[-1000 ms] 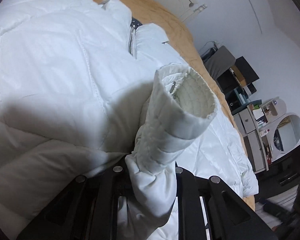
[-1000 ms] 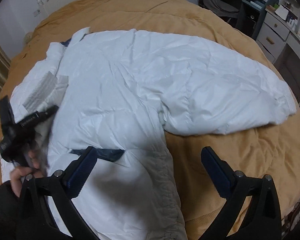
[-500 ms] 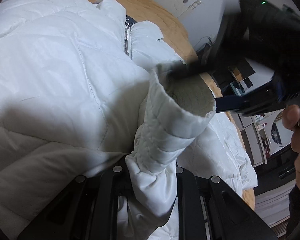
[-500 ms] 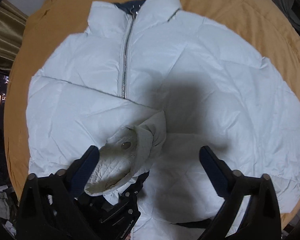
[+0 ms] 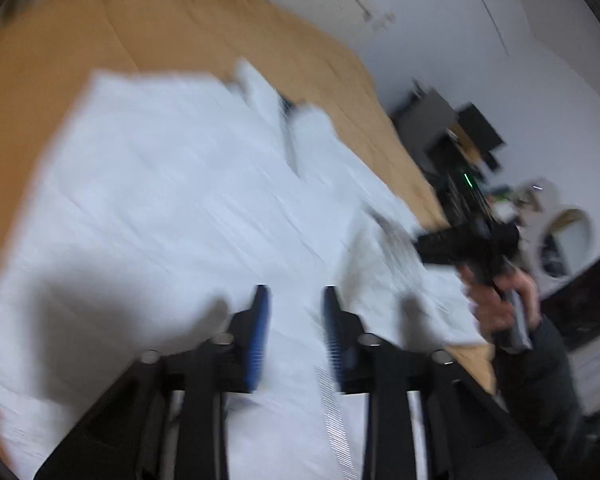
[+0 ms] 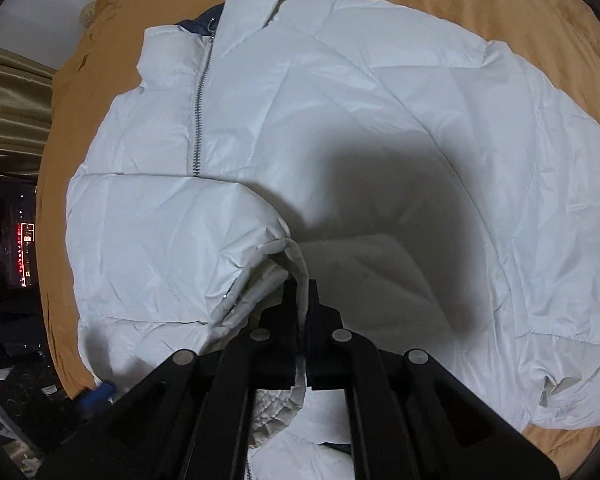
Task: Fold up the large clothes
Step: 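Carry the sleeve across the jacket front with the left gripper and release, then grasp the other sleeve cuff with the right gripper and lift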
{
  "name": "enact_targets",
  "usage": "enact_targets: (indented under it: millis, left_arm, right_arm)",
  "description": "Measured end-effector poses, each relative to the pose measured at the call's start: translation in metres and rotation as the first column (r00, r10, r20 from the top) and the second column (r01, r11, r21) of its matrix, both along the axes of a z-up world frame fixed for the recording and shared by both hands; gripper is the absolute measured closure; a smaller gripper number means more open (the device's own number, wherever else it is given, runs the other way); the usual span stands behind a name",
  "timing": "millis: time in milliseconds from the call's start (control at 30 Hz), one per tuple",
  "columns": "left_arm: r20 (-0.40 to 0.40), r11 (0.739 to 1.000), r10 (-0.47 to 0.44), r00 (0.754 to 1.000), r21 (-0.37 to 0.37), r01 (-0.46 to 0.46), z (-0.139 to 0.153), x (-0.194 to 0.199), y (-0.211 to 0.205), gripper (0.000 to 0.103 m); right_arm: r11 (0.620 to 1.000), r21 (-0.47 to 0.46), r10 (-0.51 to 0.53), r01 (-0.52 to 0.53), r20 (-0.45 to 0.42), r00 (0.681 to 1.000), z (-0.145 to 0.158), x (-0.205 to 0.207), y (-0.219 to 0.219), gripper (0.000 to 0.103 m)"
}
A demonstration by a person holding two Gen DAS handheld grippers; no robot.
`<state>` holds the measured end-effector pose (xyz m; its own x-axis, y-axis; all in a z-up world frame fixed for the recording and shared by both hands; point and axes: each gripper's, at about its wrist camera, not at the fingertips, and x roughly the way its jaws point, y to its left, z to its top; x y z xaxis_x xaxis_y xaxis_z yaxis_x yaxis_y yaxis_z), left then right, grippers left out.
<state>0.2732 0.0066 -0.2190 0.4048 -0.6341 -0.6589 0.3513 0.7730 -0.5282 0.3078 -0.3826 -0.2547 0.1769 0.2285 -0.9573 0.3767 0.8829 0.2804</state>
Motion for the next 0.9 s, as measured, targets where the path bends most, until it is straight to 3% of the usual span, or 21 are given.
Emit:
enact_targets:
  millis: [33, 67, 100, 167, 233, 300, 367, 433, 467, 500, 600, 667, 733, 833, 900]
  left_arm:
    - [0.032, 0.998, 0.059, 0.998, 0.034, -0.060, -0.003, 0.007, 0.007, 0.028]
    - [0.055, 0.993, 0.102, 0.993, 0.059, -0.105, -0.008, 0.013, 0.011, 0.020]
    - [0.074, 0.985, 0.137, 0.988, 0.095, -0.144, -0.019, 0.020, 0.014, 0.020]
    - [0.053, 0.953, 0.155, 0.987, 0.256, -0.163, -0.049, 0.038, 0.008, 0.021]
    - [0.016, 0.938, 0.148, 0.989, 0.316, -0.145, -0.071, 0.046, 0.005, 0.022]
    - [0.073, 0.914, 0.134, 0.988, 0.376, -0.152, -0.072, 0.043, -0.005, 0.021]
    - [0.096, 0.882, 0.117, 0.988, 0.447, -0.148, -0.073, 0.043, -0.018, 0.021]
    - [0.100, 0.878, 0.123, 0.987, 0.452, -0.156, -0.076, 0.043, -0.020, 0.020]
    - [0.098, 0.881, 0.130, 0.987, 0.445, -0.160, -0.076, 0.044, -0.020, 0.019]
    - [0.098, 0.882, 0.132, 0.986, 0.442, -0.162, -0.076, 0.045, -0.020, 0.019]
    - [0.114, 0.876, 0.129, 0.985, 0.453, -0.167, -0.079, 0.044, -0.022, 0.018]
    - [0.124, 0.872, 0.129, 0.984, 0.458, -0.172, -0.080, 0.040, -0.022, 0.016]
    - [0.127, 0.870, 0.131, 0.983, 0.460, -0.175, -0.082, 0.041, -0.022, 0.016]
    - [0.129, 0.870, 0.127, 0.983, 0.462, -0.173, -0.079, 0.036, -0.018, 0.015]
    - [0.132, 0.875, 0.116, 0.984, 0.455, -0.164, -0.080, 0.036, -0.018, 0.013]
  right_arm:
    - [1.000, 0.001, -0.011, 0.011, -0.010, 1.000, -0.009, -0.004, -0.001, 0.099]
    - [1.000, 0.005, -0.029, 0.029, -0.012, 1.000, -0.011, -0.013, -0.004, 0.099]
    - [0.999, 0.018, -0.050, 0.050, -0.006, 0.999, -0.015, -0.017, -0.008, 0.097]
    - [0.992, 0.083, -0.097, 0.095, 0.018, 0.995, -0.019, -0.024, -0.019, 0.096]
    - [0.987, 0.122, -0.111, 0.106, 0.030, 0.993, -0.017, -0.029, -0.025, 0.090]
    - [0.988, 0.088, -0.133, 0.130, 0.029, 0.991, -0.004, -0.037, -0.026, 0.080]
    - [0.985, -0.046, -0.164, 0.167, 0.071, 0.984, 0.025, -0.052, -0.022, 0.072]
    - [0.964, -0.197, -0.146, 0.178, 0.167, 0.975, 0.061, -0.064, -0.003, 0.069]
    - [0.962, -0.222, -0.114, 0.161, 0.213, 0.970, 0.075, -0.069, 0.005, 0.064]
    - [0.965, -0.224, -0.076, 0.135, 0.254, 0.964, 0.086, -0.072, 0.017, 0.054]
    - [0.987, -0.154, 0.021, 0.040, 0.377, 0.926, 0.105, -0.069, 0.062, 0.048]
    - [0.986, -0.163, 0.096, -0.032, 0.401, 0.911, 0.099, -0.057, 0.090, 0.043]
    - [0.980, -0.186, 0.134, -0.068, 0.368, 0.920, 0.076, -0.045, 0.106, 0.038]
    - [0.952, -0.291, 0.157, -0.094, 0.198, 0.968, 0.020, -0.031, 0.107, 0.038]
    - [0.949, -0.303, 0.133, -0.084, 0.144, 0.981, -0.007, -0.039, 0.085, 0.046]
